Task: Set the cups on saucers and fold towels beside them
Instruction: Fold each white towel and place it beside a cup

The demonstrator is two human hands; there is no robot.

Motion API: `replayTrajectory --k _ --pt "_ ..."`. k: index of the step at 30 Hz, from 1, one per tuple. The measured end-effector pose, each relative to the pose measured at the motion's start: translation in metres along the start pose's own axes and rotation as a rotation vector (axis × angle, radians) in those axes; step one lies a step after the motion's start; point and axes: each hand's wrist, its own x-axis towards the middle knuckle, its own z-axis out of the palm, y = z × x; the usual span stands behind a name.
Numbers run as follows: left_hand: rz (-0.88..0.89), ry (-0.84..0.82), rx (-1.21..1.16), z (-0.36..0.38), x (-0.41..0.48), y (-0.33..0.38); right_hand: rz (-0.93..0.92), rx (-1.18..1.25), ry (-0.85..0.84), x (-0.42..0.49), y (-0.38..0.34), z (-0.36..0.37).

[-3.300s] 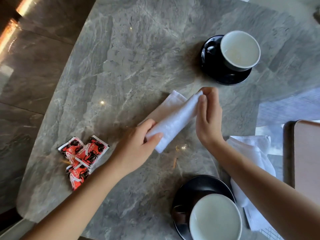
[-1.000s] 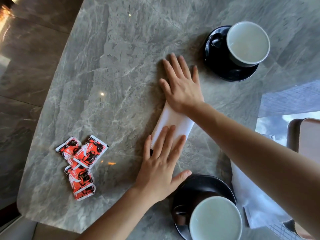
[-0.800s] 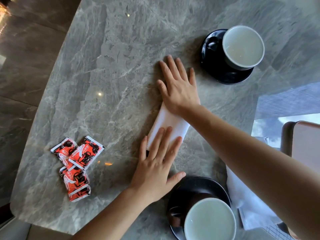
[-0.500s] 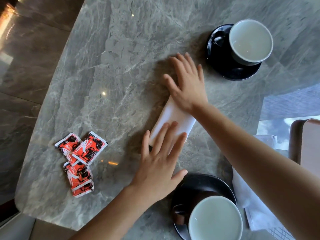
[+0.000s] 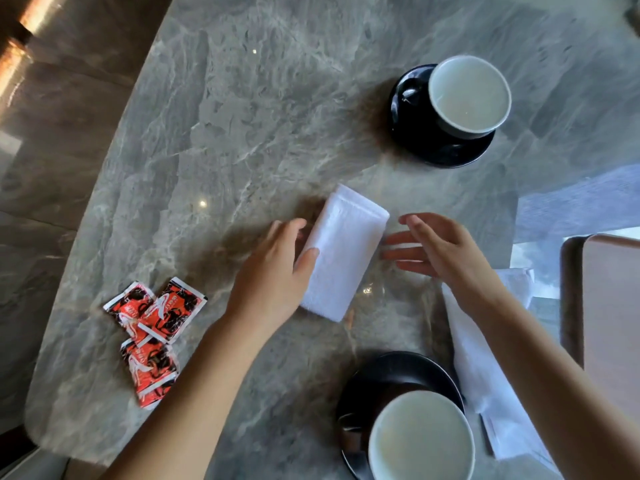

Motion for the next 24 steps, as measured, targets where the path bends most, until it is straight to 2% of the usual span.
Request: replayTrajectory --k 5,9,15,20,24 --pt "0.000 0.008 0.105 0.004 0.001 0.003 0.032 0.126 -0.112 -0.008 0.004 0.014" --pt "0.023 0.018 0.068 0.006 -0.002 0.000 0.017 0.233 -0.157 -0.012 0.003 0.021" --pt "0.040 0.000 0.012 0.009 -0.007 -0.001 -0.156 0.053 -0.078 -0.014 0.000 0.041" --pt "0.007 -0.030 -0.208 0.013 -0.010 0.004 -0.100 0.205 -0.112 -0.015 0.000 0.037" --pt "-0.060 -0.252 -0.449 0.017 -0.005 0.017 -0.111 0.261 -0.067 -0.013 -0.001 0.018"
